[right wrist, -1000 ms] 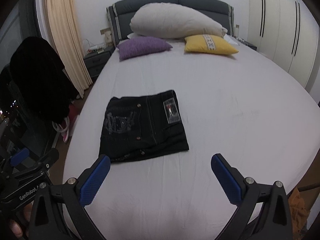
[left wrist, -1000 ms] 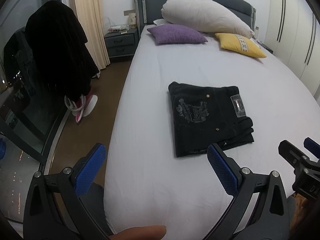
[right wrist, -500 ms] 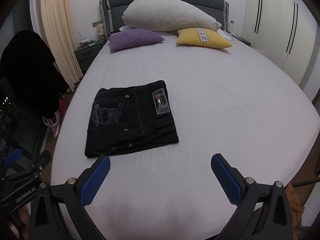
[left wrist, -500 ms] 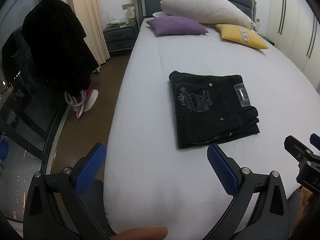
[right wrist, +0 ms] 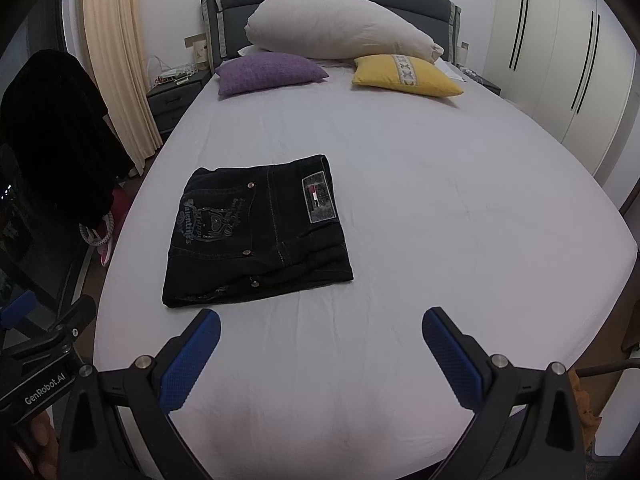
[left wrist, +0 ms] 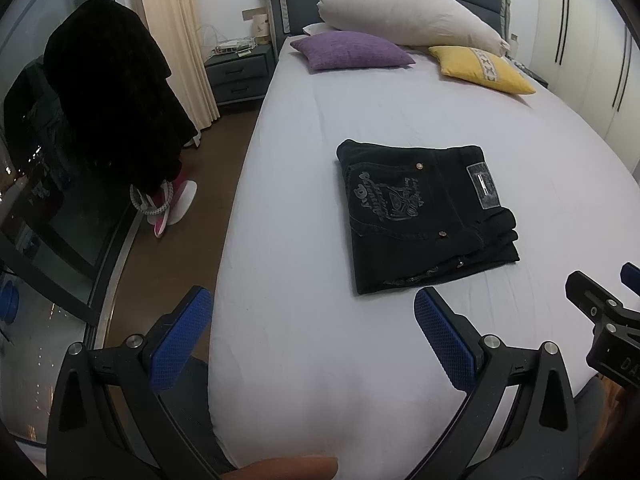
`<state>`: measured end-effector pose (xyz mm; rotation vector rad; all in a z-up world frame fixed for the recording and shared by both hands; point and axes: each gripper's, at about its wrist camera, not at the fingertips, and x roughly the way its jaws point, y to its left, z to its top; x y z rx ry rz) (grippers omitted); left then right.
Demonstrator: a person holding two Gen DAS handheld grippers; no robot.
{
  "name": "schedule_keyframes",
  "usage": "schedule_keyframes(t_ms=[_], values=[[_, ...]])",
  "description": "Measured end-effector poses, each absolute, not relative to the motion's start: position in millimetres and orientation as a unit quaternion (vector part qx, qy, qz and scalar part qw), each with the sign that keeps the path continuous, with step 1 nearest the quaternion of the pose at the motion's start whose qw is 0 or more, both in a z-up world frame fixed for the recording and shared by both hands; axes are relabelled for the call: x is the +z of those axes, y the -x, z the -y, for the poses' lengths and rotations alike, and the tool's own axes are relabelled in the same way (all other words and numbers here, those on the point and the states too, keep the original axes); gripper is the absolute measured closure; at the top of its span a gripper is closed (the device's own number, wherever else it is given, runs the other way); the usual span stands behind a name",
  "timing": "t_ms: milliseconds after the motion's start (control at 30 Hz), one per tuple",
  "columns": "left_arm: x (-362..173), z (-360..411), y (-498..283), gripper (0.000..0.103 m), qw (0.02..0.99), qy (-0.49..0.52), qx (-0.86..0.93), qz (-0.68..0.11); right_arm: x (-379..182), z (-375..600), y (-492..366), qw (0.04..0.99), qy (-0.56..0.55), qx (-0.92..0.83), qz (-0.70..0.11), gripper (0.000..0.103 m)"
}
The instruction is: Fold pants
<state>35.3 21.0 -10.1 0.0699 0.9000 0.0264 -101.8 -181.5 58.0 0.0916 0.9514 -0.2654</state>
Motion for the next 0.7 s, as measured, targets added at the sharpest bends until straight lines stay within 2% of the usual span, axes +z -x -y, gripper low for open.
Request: schedule_keyframes(t_ms=[700], values=[[-14.5,-21.0,-35.5,0.0,0.897,-0.037,0.011,-0.439,54.2,186.9,104.2,0.878,-0.037,-0.129,-0.46,0.0]])
